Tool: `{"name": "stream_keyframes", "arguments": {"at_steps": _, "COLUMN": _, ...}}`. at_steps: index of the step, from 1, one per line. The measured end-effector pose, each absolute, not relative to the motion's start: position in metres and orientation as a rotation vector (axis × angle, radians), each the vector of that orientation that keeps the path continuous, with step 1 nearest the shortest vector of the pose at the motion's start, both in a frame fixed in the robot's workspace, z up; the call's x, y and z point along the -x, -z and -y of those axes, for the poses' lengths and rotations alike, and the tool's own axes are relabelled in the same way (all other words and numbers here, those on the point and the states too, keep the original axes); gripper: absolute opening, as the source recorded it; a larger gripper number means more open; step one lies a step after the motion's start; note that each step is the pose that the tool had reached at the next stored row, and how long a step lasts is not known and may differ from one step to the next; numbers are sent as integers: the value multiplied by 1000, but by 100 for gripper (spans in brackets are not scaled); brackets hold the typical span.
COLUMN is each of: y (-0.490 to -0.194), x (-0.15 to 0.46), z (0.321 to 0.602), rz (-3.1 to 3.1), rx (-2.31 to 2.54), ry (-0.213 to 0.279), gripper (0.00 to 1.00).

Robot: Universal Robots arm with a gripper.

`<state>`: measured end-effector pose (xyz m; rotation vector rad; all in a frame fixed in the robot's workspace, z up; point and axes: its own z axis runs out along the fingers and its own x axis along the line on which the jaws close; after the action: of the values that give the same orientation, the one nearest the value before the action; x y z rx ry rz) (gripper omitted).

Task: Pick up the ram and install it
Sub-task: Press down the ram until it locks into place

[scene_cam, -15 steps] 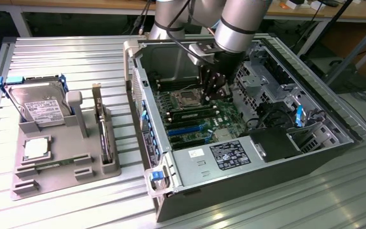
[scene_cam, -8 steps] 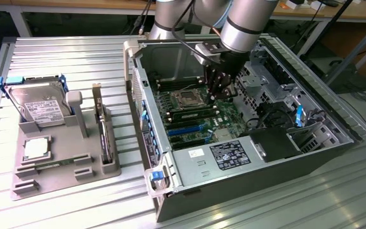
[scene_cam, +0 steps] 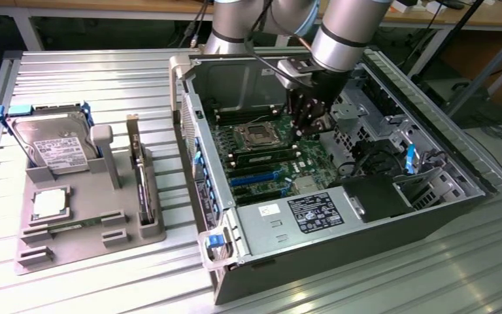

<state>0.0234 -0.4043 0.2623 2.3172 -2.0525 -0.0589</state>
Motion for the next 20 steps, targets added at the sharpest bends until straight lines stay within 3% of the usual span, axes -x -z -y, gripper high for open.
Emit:
{"name": "stream_keyframes", "arguments": {"at_steps": 12, "y": -232, "x": -37, "z": 408, "rz": 2169, "rx": -2210, "ry": 57, "gripper": 10}}
{"name": "stream_keyframes", "arguments": {"at_steps": 15, "y": -249, "x": -26, "z": 408, "rz": 2170, "rx": -2211, "ry": 58, "gripper": 10}}
{"name": "stream_keyframes", "arguments": {"at_steps": 20, "y": -253, "x": 14, "z": 408, "rz": 2170, "rx": -2211, "ry": 58, "gripper": 10}}
